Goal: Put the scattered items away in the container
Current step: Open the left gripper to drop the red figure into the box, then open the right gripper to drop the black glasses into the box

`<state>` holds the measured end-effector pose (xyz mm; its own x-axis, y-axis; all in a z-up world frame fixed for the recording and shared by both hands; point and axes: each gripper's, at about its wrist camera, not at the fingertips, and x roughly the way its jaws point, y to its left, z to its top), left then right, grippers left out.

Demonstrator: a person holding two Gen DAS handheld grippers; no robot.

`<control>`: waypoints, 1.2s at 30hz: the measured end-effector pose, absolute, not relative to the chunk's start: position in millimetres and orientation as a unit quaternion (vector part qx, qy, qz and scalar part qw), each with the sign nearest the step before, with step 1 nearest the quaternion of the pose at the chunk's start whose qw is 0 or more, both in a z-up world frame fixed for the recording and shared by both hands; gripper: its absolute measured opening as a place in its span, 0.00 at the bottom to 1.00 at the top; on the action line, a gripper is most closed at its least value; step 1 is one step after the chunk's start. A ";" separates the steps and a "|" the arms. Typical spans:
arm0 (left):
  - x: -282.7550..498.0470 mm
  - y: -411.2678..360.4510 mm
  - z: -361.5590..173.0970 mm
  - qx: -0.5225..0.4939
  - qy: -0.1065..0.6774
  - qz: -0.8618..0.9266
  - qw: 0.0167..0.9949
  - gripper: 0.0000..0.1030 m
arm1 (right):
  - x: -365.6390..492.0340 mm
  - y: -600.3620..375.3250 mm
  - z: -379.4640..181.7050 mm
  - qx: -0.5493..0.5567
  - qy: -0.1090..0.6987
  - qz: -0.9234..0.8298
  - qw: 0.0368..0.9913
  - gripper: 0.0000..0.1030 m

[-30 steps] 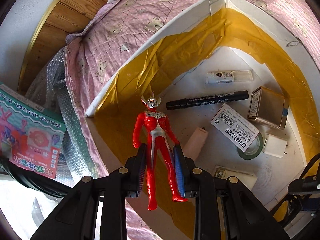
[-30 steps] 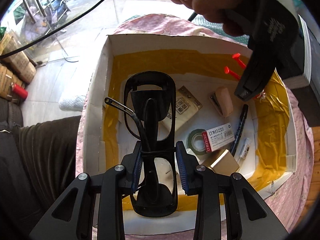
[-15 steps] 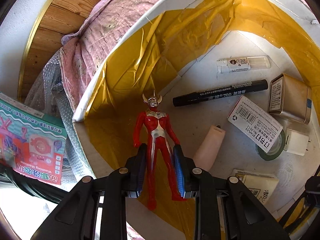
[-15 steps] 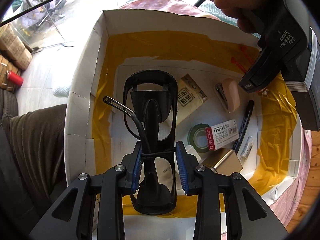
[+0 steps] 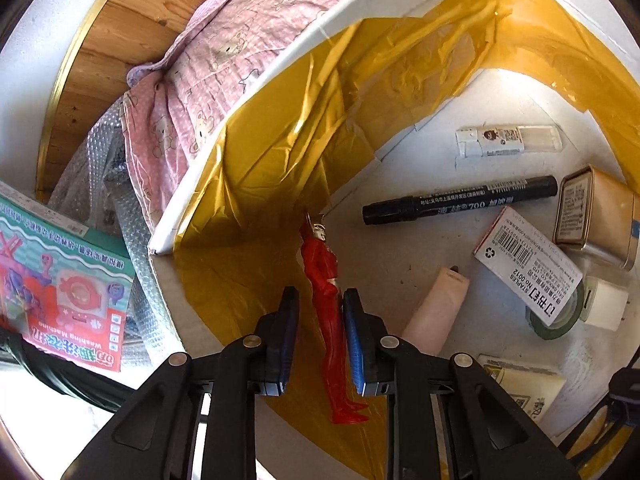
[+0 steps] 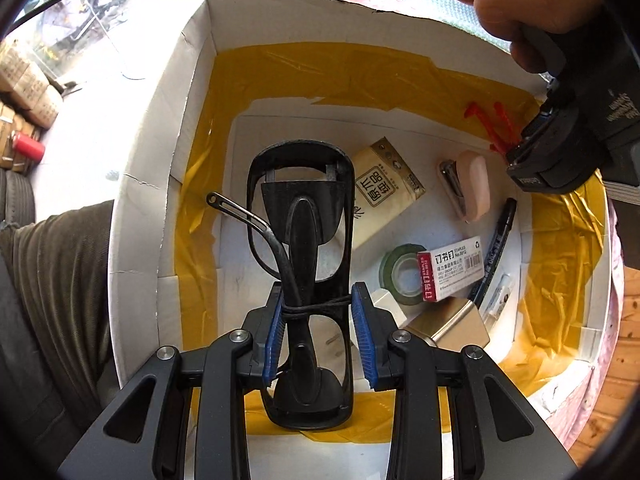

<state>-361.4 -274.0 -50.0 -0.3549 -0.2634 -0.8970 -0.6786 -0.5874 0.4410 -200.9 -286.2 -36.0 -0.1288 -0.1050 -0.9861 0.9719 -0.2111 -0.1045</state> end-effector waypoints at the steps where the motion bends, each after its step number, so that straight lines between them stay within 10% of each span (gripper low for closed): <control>1: -361.6 -272.1 -47.8 -0.552 0.421 0.705 0.149 0.23 | -201.9 -285.0 -35.9 0.490 0.443 -0.605 0.444 0.33; 36: -291.9 -279.8 9.3 -0.541 0.318 0.767 0.136 0.21 | -212.6 -273.2 17.4 0.511 0.378 -0.643 0.426 0.34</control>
